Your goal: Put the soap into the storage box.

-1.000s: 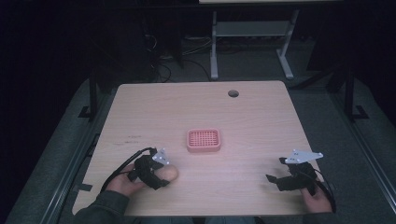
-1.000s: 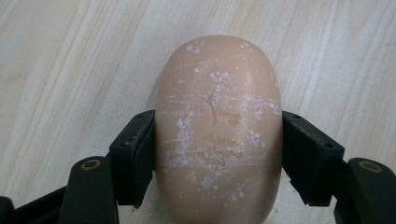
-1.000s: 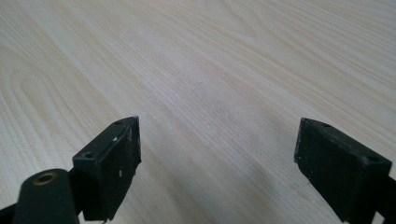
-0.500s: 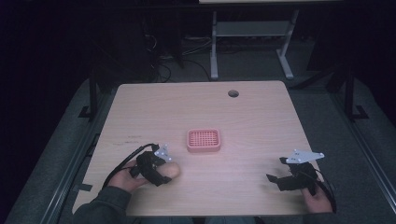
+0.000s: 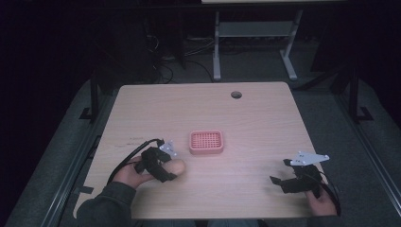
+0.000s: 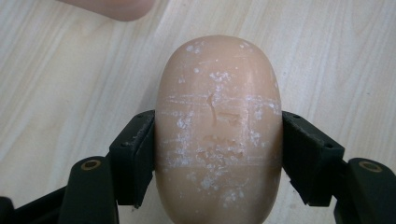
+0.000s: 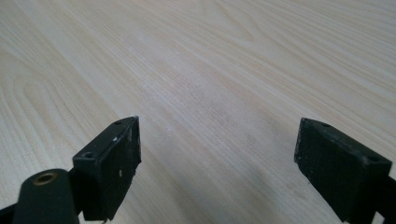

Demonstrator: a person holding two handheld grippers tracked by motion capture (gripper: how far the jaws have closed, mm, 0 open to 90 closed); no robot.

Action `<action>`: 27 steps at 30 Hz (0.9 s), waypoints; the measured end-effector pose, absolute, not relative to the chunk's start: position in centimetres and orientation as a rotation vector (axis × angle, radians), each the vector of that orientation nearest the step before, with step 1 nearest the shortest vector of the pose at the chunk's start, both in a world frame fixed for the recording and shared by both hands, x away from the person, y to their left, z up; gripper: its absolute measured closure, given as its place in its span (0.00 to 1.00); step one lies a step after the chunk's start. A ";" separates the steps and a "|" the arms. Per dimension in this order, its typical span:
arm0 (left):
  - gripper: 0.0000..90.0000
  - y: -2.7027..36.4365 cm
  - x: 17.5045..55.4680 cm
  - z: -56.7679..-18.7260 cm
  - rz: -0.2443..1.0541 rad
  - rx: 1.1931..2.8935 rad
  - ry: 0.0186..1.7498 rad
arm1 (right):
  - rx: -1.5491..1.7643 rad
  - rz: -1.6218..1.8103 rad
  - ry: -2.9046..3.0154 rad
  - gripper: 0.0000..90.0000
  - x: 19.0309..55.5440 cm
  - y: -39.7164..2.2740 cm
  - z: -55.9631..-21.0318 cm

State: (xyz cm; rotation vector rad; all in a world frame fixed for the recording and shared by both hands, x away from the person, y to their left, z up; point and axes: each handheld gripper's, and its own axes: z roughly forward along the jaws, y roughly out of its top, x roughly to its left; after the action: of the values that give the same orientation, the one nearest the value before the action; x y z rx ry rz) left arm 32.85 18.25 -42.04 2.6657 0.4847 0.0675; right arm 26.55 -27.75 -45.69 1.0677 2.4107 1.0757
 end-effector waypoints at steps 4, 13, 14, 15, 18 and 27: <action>0.36 17.6 33.4 -41.7 0.073 2.688 0.459 | 1.069 1.080 2.408 0.16 26.5 -27.7 -45.7; 0.36 16.4 34.5 -41.1 0.064 2.688 0.433 | 1.069 1.088 2.405 0.16 26.6 -27.9 -45.6; 0.36 16.3 34.6 -41.1 0.061 2.688 0.434 | 1.069 1.088 2.405 0.16 26.6 -27.9 -45.6; 0.36 16.1 34.7 -41.1 0.061 2.689 0.432 | 1.069 1.089 2.406 0.16 26.6 -27.9 -45.6; 0.36 15.8 35.0 -41.0 0.056 2.696 0.425 | 1.073 1.092 2.404 0.16 26.5 -27.9 -45.6; 0.36 15.3 35.9 -40.5 0.046 2.694 0.420 | 1.070 1.090 2.402 0.16 26.6 -27.9 -45.6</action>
State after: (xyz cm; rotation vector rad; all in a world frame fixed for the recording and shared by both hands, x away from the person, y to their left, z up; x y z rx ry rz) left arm 35.87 15.27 -40.53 2.6937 0.4202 0.0458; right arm 26.55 -27.89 -45.62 1.0699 2.4021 1.0897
